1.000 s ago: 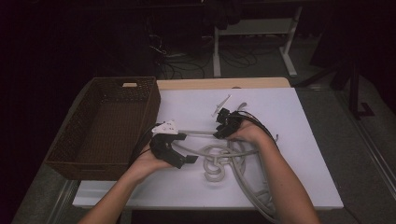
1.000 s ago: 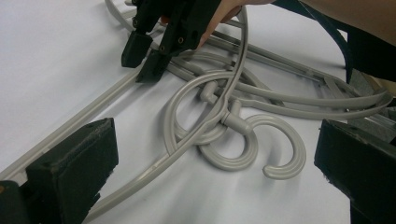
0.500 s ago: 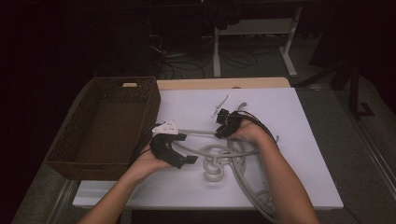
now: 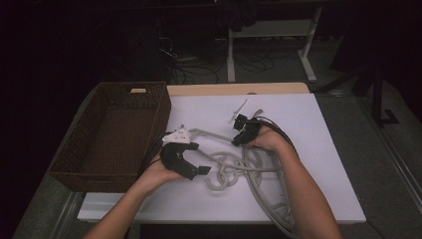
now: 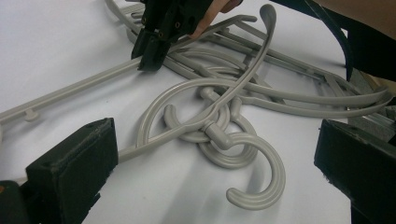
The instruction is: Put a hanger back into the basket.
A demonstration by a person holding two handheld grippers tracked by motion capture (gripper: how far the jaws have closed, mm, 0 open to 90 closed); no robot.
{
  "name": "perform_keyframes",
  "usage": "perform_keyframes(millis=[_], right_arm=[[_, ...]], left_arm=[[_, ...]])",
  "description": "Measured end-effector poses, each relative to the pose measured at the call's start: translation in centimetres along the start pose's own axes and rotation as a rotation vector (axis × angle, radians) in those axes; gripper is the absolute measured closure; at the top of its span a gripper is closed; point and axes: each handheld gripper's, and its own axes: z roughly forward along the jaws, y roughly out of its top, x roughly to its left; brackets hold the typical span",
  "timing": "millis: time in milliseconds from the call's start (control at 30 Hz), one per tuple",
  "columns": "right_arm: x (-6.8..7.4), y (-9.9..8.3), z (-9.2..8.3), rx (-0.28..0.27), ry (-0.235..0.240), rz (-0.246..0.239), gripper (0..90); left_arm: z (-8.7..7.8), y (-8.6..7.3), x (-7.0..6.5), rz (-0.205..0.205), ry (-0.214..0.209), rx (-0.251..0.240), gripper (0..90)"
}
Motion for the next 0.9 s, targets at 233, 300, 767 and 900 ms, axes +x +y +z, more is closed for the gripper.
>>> perform_keyframes(millis=[233, 300, 767, 900], right_arm=[[-0.2, -0.1, -1.1, -0.029, -0.031, 0.083, 80.1], [-0.2, -0.2, -1.5, -0.041, -0.036, 0.103, 80.1], [0.3, -2.6, -3.7, -0.119, -0.056, 0.386, 80.2], [0.2, -2.6, -3.5, -0.107, -0.095, 0.463, 80.1]], left_arm=[[0.0, 0.0, 0.1, -0.001, 0.002, 0.0, 0.0], [-0.1, -0.1, 0.1, -0.003, 0.004, 0.001, 0.0], [0.4, -0.3, 0.2, -0.007, 0.002, 0.016, 0.0], [0.4, -0.3, 0.2, -0.008, 0.004, 0.015, 0.0]])
